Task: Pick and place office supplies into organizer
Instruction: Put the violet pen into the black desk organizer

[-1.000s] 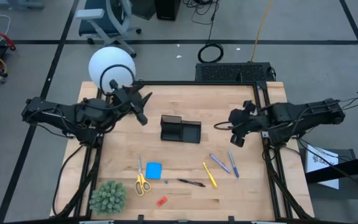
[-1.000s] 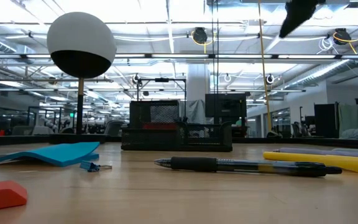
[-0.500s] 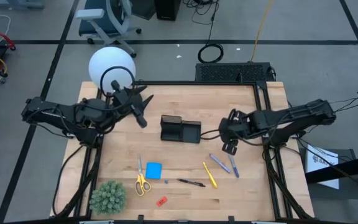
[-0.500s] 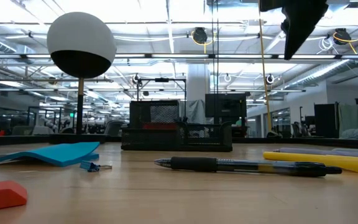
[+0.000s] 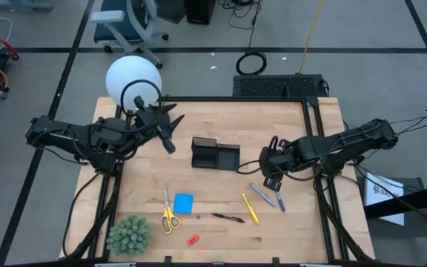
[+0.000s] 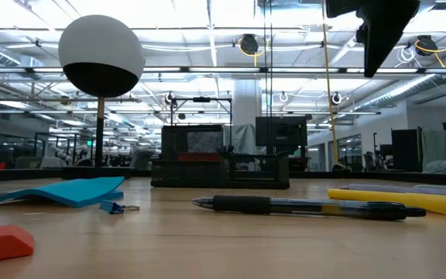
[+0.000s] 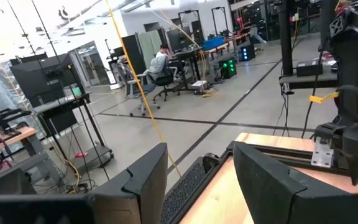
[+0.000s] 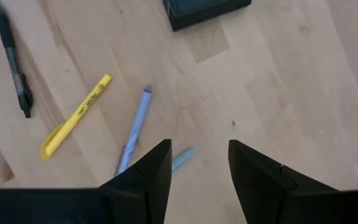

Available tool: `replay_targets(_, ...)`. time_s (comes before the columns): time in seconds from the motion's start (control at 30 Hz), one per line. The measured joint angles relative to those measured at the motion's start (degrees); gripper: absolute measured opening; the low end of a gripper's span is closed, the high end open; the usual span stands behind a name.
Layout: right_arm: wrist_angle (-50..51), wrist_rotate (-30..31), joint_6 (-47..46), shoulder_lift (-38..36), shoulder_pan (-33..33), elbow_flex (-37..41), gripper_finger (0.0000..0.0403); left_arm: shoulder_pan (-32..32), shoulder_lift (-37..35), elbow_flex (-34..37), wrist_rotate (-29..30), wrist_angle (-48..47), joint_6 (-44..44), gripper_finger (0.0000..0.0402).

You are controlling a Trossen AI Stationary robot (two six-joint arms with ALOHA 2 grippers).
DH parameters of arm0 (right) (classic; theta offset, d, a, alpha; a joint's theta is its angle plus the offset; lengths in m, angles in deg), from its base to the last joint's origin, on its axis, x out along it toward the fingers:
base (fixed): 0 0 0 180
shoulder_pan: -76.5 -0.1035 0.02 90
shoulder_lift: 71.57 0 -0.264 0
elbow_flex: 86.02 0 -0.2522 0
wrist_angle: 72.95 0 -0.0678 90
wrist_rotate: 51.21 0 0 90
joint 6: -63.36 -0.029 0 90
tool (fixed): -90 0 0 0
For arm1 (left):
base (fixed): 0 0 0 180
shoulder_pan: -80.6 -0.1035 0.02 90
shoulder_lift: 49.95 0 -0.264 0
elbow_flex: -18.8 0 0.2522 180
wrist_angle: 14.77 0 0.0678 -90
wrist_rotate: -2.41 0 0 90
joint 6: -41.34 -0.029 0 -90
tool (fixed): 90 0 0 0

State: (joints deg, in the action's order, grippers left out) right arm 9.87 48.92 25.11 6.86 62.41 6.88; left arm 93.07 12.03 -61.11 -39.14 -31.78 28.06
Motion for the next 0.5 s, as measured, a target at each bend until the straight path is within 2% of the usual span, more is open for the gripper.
replay_targets(0.27,-1.2,-4.5,-3.9,0.4,-1.9,3.0,0.0153,0.0,0.0,0.0,0.0,0.0,0.0,0.0191)
replay_targets(0.5,-7.0,-4.3,-7.2,0.4,-3.6,7.8,0.0153,0.0,0.0,0.0,0.0,0.0,0.0,0.0191)
